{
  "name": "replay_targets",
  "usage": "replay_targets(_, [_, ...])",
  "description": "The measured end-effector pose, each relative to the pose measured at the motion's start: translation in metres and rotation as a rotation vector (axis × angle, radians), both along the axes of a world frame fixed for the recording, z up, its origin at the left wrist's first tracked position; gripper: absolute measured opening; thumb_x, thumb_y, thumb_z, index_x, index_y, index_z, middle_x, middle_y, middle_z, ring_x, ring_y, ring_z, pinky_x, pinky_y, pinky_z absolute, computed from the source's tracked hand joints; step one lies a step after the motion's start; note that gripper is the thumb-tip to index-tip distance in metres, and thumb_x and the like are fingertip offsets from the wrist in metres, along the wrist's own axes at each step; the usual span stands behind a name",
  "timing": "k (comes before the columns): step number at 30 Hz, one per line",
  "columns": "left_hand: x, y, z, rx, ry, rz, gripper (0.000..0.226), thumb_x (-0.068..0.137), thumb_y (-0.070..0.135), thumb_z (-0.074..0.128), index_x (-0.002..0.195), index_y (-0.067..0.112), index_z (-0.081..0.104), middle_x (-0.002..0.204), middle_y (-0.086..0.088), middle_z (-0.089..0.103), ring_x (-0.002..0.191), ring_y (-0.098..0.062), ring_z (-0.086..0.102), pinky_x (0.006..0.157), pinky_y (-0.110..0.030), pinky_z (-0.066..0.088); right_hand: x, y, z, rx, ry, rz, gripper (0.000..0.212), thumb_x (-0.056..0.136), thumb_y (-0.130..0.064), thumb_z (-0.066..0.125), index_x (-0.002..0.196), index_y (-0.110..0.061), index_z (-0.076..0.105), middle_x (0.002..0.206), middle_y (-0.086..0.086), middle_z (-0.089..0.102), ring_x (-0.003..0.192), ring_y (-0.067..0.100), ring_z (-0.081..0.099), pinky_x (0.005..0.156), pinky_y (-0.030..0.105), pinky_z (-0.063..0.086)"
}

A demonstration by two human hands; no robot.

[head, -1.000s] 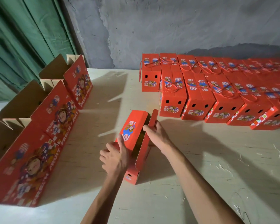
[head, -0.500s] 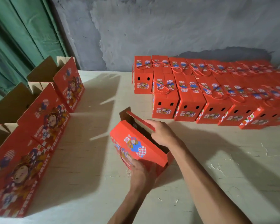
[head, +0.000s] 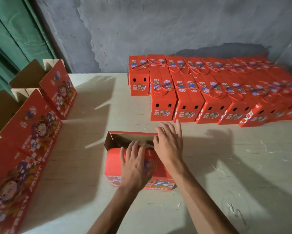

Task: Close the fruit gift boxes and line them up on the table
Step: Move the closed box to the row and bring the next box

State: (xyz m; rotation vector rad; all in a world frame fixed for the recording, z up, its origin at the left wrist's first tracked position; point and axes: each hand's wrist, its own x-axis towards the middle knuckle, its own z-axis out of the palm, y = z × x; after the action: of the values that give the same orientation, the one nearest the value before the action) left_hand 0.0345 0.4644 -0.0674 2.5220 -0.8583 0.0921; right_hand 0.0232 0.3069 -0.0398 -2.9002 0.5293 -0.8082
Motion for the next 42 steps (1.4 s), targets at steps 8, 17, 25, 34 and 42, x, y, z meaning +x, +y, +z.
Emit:
replay_targets(8, [0.018,0.005,-0.029,0.197,-0.001,-0.096,0.070,0.099,0.074,0.017,0.128,0.031,0.065,0.128,0.008,0.062,0.122,-0.016,0.052,0.112,-0.041,0.034,-0.049,0.009,-0.034,0.441,-0.373,-0.235,0.047,0.088,-0.008,0.072,0.130,-0.011,0.052,0.127,0.008,0.057,0.115,0.027,0.061,0.091,0.033,0.054])
replay_targets(17, [0.017,0.004,-0.031,0.107,-0.039,-0.035,0.037,0.101,0.056,0.033,0.098,0.024,0.051,0.094,0.004,0.062,0.087,-0.019,0.056,0.087,-0.035,0.045,-0.069,0.007,-0.072,0.339,-0.163,-0.029,0.028,0.089,-0.040,0.076,0.104,-0.017,0.076,0.123,-0.005,0.066,0.112,0.020,0.059,0.091,0.036,0.053])
replay_targets(25, [-0.006,0.024,-0.034,-0.268,-0.115,0.255,0.063,0.084,0.033,0.070,0.139,0.011,0.050,0.146,-0.008,0.046,0.133,-0.031,0.044,0.115,-0.043,0.029,-0.069,0.011,-0.067,0.319,-0.139,-0.023,0.019,0.094,-0.019,0.066,0.107,-0.015,0.078,0.127,-0.004,0.068,0.114,0.021,0.059,0.088,0.038,0.056])
replay_targets(34, [0.019,0.063,-0.024,-0.567,0.206,0.298,0.075,0.092,0.041,0.071,0.153,0.044,0.027,0.135,0.029,0.047,0.116,0.000,0.055,0.081,-0.026,0.054,-0.068,0.013,-0.065,0.359,-0.166,-0.040,0.015,0.090,-0.014,0.072,0.103,-0.012,0.078,0.124,-0.002,0.070,0.112,0.023,0.059,0.089,0.041,0.056])
replay_targets(42, [0.055,0.062,-0.009,-0.591,0.204,0.418,0.013,0.102,0.038,0.058,0.108,0.044,0.048,0.109,0.018,0.060,0.099,-0.012,0.065,0.080,-0.041,0.057,-0.053,0.005,-0.046,0.320,-0.004,0.010,0.061,0.084,-0.021,0.073,0.143,-0.018,0.057,0.113,0.001,0.071,0.100,0.024,0.064,0.090,0.040,0.053])
